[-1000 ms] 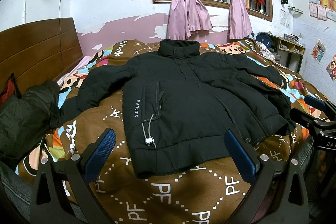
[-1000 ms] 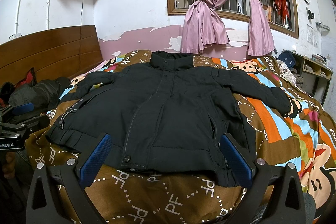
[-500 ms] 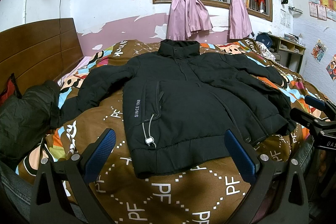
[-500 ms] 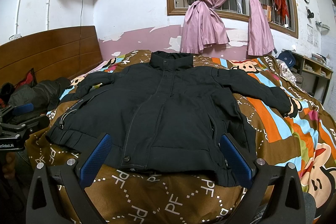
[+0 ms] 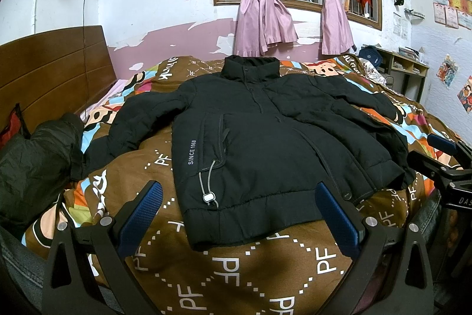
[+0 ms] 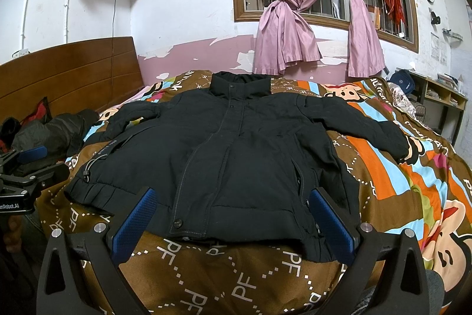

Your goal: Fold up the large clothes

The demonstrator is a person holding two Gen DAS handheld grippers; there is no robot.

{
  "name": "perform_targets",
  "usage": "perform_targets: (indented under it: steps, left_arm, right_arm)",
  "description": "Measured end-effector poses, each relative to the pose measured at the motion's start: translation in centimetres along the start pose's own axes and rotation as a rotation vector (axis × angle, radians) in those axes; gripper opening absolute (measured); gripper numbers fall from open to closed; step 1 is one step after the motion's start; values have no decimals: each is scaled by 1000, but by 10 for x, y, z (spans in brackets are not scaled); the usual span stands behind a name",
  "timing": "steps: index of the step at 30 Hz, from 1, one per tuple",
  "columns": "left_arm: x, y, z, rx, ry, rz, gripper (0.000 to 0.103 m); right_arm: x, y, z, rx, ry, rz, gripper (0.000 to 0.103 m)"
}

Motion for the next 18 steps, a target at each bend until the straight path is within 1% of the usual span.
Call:
perform_targets:
  steps: [18]
  left_arm:
    - [0, 0, 0, 3, 1, 1, 101]
  right_arm:
    - [0, -1, 0, 3, -1, 0, 103]
Point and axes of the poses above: each gripper's, at about its wrist camera, not at the fingertips, and y roughly against the way its jaws point, x to its left, z to its top, the point moved 3 cm from there along -y, roughly the way its jaws point, and after that the axes turned 10 degrees about -z, right-handed, at the moved point
